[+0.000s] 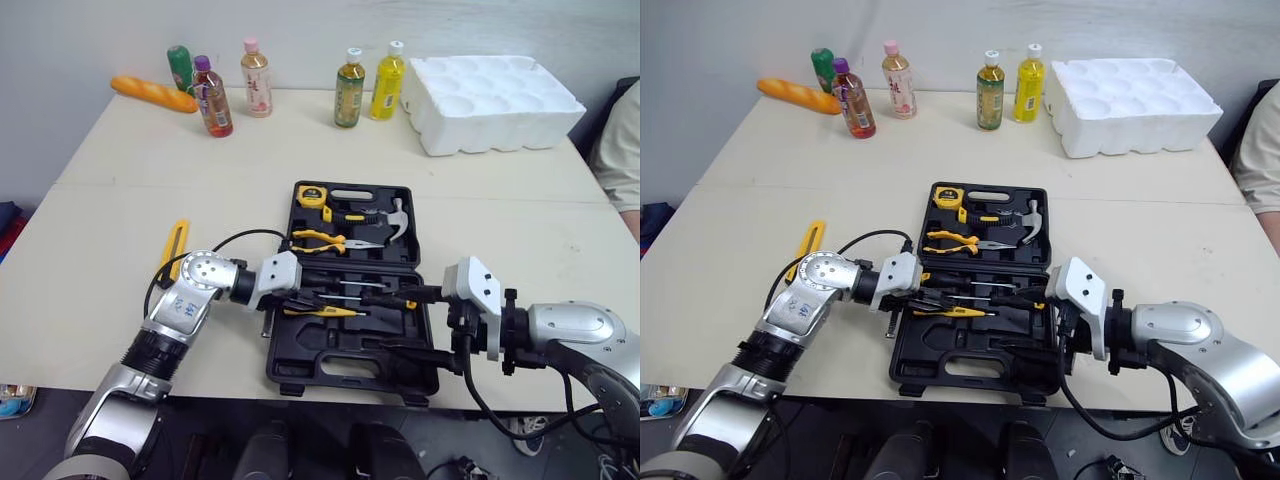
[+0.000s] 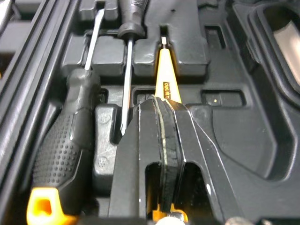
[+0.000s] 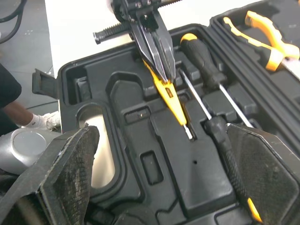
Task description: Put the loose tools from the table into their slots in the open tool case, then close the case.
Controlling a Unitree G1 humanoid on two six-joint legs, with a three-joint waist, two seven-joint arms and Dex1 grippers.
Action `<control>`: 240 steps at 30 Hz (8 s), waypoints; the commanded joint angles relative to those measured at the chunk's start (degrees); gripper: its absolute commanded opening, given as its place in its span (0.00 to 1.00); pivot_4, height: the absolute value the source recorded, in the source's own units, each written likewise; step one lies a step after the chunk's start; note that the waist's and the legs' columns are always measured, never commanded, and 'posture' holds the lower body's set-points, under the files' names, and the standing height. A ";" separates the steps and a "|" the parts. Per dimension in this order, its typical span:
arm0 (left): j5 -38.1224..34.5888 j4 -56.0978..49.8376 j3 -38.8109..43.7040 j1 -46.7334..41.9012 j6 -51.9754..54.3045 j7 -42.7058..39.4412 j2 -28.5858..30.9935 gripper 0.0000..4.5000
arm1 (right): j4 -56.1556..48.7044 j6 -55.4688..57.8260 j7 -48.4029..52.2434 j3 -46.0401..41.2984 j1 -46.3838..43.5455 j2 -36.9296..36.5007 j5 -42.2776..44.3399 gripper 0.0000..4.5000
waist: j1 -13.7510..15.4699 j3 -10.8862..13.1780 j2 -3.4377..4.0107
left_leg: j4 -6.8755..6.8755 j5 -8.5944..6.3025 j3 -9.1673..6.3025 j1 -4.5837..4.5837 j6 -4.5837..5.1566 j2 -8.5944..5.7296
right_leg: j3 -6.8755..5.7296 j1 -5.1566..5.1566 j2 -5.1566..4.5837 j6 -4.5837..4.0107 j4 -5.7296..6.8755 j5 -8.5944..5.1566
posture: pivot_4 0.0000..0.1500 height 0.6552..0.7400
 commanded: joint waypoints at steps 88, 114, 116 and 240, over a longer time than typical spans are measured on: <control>-9.46 -7.22 27.48 11.25 43.36 40.43 15.17 0.29 | 12.86 -7.45 8.76 12.27 -30.04 14.96 -6.89 1.00 | -0.82 0.12 -0.03 | -0.42 0.29 0.14 -0.40 -0.38 -0.17 | 0.06 -0.90 -0.21 -0.08 0.46 -0.04 | 1.00 0.98; -4.77 -21.04 -18.17 -12.97 33.44 1.90 11.26 0.29 | -3.51 4.53 6.56 -16.05 12.25 -4.03 4.18 1.00 | -0.82 0.15 -0.05 | -0.09 0.34 0.24 -0.48 -0.14 -0.12 | 0.26 -0.82 0.05 -0.02 0.53 0.00 | 1.00 0.98; -3.88 -20.14 -18.66 -13.59 33.93 1.87 10.32 0.29 | -3.85 4.43 5.99 -16.31 12.87 -4.13 4.52 1.00 | -0.65 0.16 -0.06 | -0.06 0.33 0.21 -0.51 -0.12 -0.11 | 0.24 -0.82 0.05 -0.01 0.52 0.00 | 1.00 0.98; -21.02 -29.62 4.69 -0.59 18.61 3.51 6.72 0.99 | 23.99 -12.07 24.12 14.44 -10.50 -20.38 -29.70 1.00 | -1.26 -0.36 0.49 | -0.48 0.21 0.22 0.35 -0.30 -0.01 | 0.15 0.06 0.05 -0.06 -0.08 -0.04 | 1.00 0.98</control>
